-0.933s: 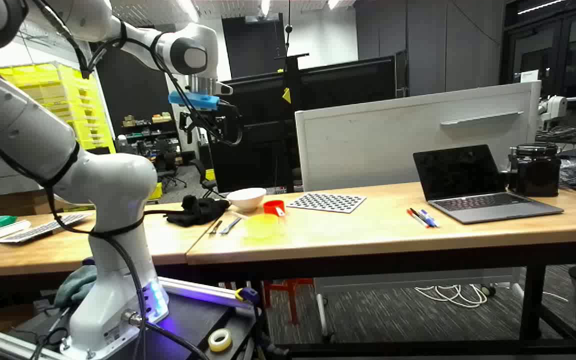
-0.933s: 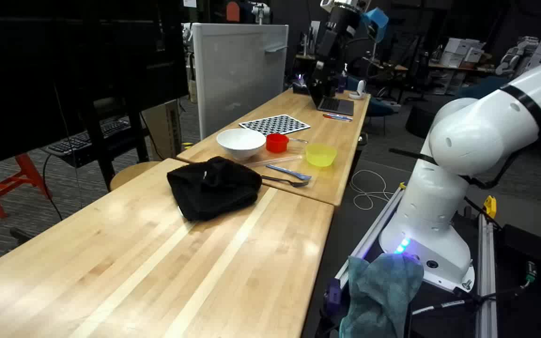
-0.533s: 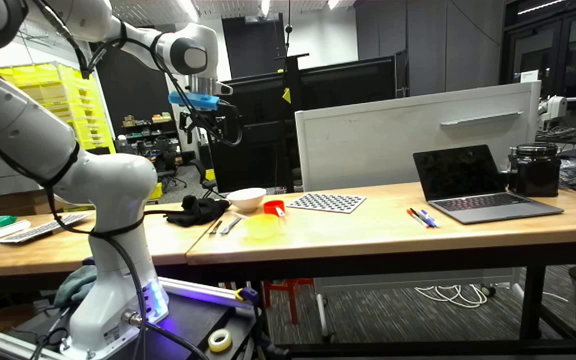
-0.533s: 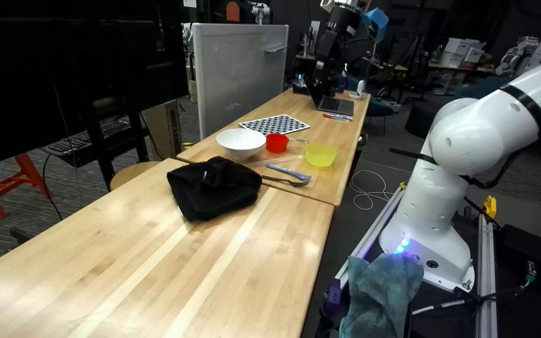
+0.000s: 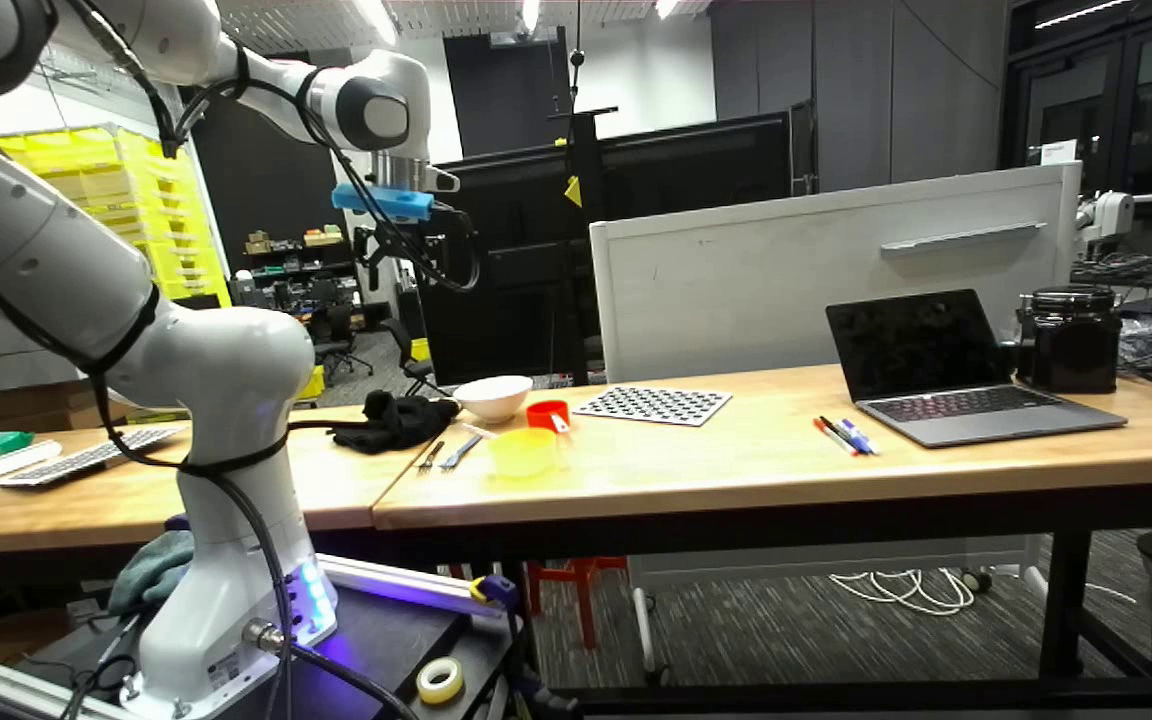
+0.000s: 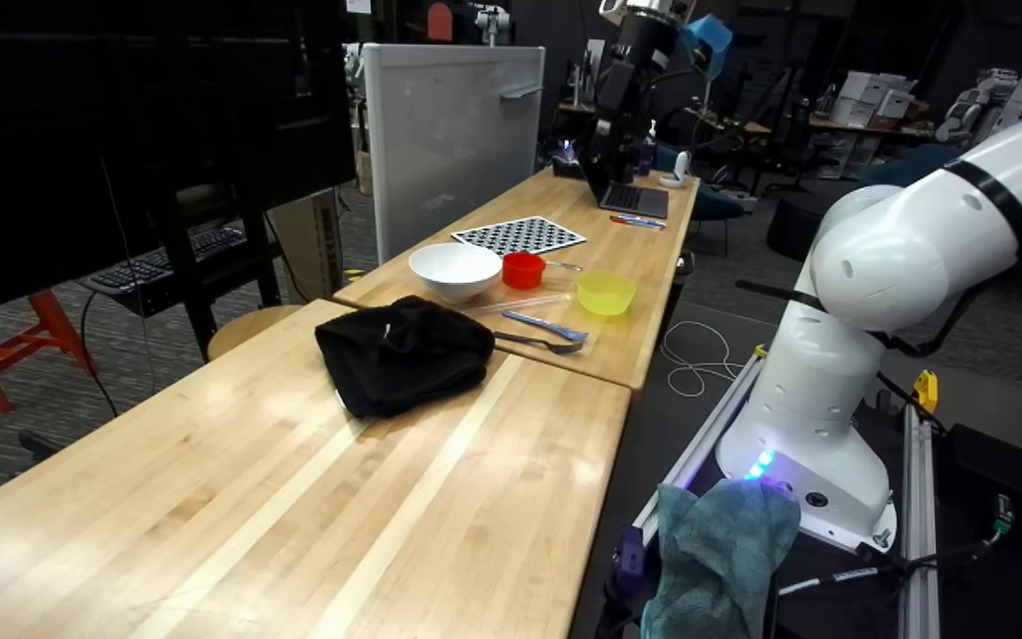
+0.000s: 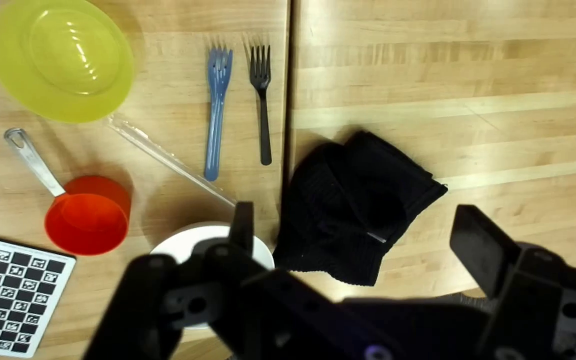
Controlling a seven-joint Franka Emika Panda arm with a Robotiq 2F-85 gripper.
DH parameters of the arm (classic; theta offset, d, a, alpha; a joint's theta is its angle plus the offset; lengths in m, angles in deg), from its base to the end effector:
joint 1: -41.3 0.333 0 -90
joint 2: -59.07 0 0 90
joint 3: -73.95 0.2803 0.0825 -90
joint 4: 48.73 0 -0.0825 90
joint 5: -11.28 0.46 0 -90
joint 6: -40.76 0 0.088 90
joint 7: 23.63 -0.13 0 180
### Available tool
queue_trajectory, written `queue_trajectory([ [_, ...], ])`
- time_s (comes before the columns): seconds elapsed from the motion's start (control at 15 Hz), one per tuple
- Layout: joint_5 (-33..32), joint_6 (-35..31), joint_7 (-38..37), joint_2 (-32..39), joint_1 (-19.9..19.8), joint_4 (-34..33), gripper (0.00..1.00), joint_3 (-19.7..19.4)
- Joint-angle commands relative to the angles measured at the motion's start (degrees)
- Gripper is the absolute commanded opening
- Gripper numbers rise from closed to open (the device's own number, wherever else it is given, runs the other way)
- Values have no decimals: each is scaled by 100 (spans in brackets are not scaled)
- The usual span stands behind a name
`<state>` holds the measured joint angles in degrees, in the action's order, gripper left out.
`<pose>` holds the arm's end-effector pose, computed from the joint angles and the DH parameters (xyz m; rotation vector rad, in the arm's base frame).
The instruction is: Move the black object to the left
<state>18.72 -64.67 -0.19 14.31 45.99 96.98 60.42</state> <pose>0.4261 -0.0446 0.4563 -2.8387 -0.4082 -0.1896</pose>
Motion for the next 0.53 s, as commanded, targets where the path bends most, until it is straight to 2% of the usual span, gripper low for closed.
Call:
queue_trajectory([
  [0.0, 28, 155, 16, 264, 80, -124, 100, 303],
  [0.47, 483, -194, 352, 908, 549, -172, 100, 519],
])
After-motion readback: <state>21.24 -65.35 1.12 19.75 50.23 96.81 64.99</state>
